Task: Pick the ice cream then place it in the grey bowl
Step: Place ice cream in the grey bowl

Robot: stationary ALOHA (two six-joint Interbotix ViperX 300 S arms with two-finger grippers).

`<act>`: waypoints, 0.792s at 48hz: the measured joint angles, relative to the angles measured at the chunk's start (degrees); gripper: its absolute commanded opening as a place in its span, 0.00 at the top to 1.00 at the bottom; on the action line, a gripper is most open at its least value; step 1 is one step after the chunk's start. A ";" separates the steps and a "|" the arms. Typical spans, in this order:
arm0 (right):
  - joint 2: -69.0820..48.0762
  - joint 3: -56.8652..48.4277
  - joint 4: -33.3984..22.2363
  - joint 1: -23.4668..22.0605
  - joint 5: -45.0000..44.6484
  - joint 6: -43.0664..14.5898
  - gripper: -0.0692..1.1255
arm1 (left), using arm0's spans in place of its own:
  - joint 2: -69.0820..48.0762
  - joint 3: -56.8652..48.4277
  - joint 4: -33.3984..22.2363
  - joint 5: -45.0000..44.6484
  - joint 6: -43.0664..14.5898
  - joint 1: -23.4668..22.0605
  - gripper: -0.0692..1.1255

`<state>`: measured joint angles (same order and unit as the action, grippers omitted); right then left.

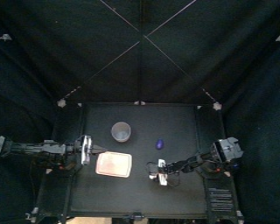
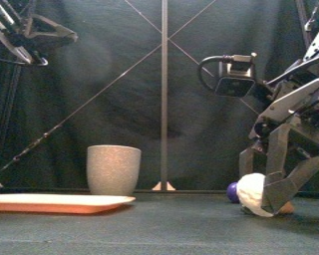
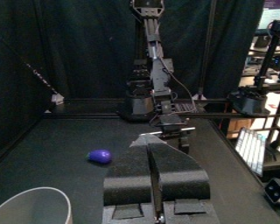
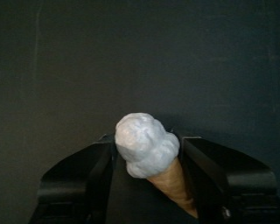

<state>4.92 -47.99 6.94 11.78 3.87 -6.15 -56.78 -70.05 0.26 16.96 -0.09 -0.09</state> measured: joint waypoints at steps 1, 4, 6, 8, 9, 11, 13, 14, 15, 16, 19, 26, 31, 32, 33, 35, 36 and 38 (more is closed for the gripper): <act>0.00 0.00 0.00 0.00 0.00 -0.09 0.43 | 0.00 0.00 0.00 0.00 0.09 0.09 0.96; 0.00 0.18 0.00 -0.18 -0.09 -0.09 0.49 | 0.00 0.00 0.00 0.00 0.00 0.09 0.96; 0.00 0.44 -0.09 -0.44 -0.18 0.09 0.51 | 0.00 0.00 0.00 0.00 0.00 0.00 0.96; 0.00 0.79 -0.18 -0.79 -0.18 0.00 0.51 | 0.00 -0.09 0.00 -0.09 0.00 0.09 0.96; 0.00 0.97 -0.44 -0.97 -0.18 0.09 0.50 | 0.00 -0.09 -0.09 -0.09 0.00 0.00 0.96; -0.09 1.76 -1.14 -1.67 -0.35 0.18 0.50 | 0.00 -0.09 -0.09 0.00 0.00 0.09 0.96; -0.18 2.72 -2.02 -2.46 -0.53 0.44 0.50 | 0.00 -0.09 0.00 0.00 0.00 0.00 0.96; -0.26 3.25 -2.46 -2.90 -0.79 0.18 0.50 | 0.00 -0.09 -0.09 -0.09 0.00 0.09 0.96; -0.26 3.69 -2.99 -3.34 -0.97 0.18 0.50 | 0.09 -0.09 -0.09 0.00 0.00 0.00 0.96; -0.44 4.31 -3.69 -3.96 -1.23 0.26 0.50 | 0.00 -0.18 0.00 0.00 0.00 0.00 0.96; -0.97 6.86 -6.42 -6.06 -2.37 0.18 0.50 | 0.00 -0.18 0.00 -0.09 0.00 0.00 0.96; -1.32 14.68 -12.13 -12.13 -3.69 -0.09 0.50 | 0.09 -0.18 0.00 -0.09 0.00 0.00 0.96; -1.14 21.09 -14.85 -16.44 -3.60 -0.09 0.50 | 0.00 -0.18 0.00 -0.09 0.00 0.00 0.96; -0.88 22.32 -15.21 -17.23 -3.60 -0.18 0.50 | 0.00 -0.18 0.00 0.00 0.00 0.00 0.96; -0.53 23.55 -15.56 -17.84 -3.43 -0.18 0.50 | 0.00 -0.18 0.00 -0.09 0.00 0.00 0.96; 0.44 25.84 -15.91 -19.07 -3.16 -0.09 0.50 | 0.00 -0.18 0.00 0.00 0.00 0.09 0.96; 1.14 27.07 -16.08 -19.69 -3.08 0.00 0.50 | 0.00 -0.18 -0.09 0.00 0.00 0.00 0.96; 2.72 29.79 -16.44 -20.83 -2.90 -0.09 0.50 | 0.09 -0.18 0.00 -0.09 0.00 0.00 0.96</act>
<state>7.65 -18.19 -9.49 -9.05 0.97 -6.24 -56.69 -70.22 0.26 16.88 -0.09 -0.09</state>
